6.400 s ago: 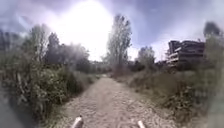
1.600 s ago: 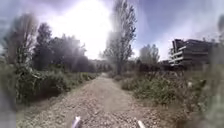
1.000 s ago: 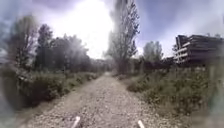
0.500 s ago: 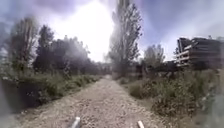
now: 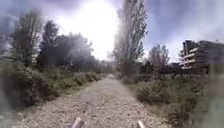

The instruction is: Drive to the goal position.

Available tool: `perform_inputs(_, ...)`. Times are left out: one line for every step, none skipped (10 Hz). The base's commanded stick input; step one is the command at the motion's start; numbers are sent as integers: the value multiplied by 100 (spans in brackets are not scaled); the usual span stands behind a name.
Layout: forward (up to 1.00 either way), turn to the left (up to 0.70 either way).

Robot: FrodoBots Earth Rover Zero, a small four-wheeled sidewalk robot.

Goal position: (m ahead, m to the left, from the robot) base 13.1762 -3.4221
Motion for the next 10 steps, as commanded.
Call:
perform_inputs(70, 0)
perform_inputs(70, 0)
perform_inputs(70, 0)
perform_inputs(70, 0)
perform_inputs(70, 0)
perform_inputs(70, 0)
perform_inputs(70, 0)
perform_inputs(70, 0)
perform_inputs(70, 0)
perform_inputs(70, 0)
